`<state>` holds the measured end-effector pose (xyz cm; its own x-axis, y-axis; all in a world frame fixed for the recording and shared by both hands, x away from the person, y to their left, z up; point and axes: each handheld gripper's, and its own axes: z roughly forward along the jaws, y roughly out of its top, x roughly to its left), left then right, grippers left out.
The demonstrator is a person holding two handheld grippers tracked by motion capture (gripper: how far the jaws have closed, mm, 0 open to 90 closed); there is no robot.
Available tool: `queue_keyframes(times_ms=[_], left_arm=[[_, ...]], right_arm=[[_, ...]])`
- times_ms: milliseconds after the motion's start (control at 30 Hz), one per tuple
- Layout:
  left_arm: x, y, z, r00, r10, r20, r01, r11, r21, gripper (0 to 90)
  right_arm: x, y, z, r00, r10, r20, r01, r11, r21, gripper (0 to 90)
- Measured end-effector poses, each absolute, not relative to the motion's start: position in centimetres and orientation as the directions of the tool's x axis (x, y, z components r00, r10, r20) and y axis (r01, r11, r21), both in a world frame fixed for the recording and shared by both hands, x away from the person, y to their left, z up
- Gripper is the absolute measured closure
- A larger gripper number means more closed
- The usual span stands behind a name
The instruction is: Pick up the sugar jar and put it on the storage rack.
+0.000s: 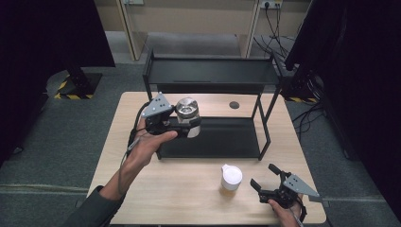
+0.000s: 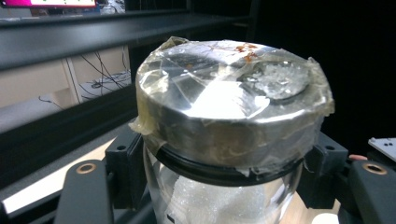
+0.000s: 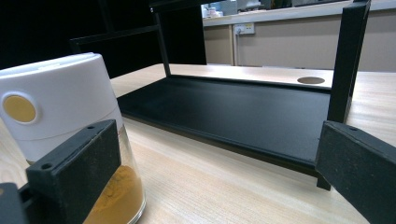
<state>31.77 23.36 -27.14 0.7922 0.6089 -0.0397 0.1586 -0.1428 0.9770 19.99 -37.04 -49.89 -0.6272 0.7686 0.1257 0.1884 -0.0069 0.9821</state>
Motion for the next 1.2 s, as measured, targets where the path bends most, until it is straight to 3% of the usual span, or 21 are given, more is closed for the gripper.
queue_keyframes(times_ms=[767,1200], left_arm=[[32.4,23.0,-19.2,0.758,0.652,-0.011,0.135,-0.140,0.981,31.1],[34.0,21.9,-16.9,0.701,0.713,-0.003,0.150,-0.143,0.978,31.1]], right_arm=[[20.0,-37.1,-49.9,-0.625,0.770,0.129,0.192,-0.009,0.981,0.5],[20.1,-37.1,-49.9,-0.627,0.768,0.134,0.194,-0.013,0.981,0.5]])
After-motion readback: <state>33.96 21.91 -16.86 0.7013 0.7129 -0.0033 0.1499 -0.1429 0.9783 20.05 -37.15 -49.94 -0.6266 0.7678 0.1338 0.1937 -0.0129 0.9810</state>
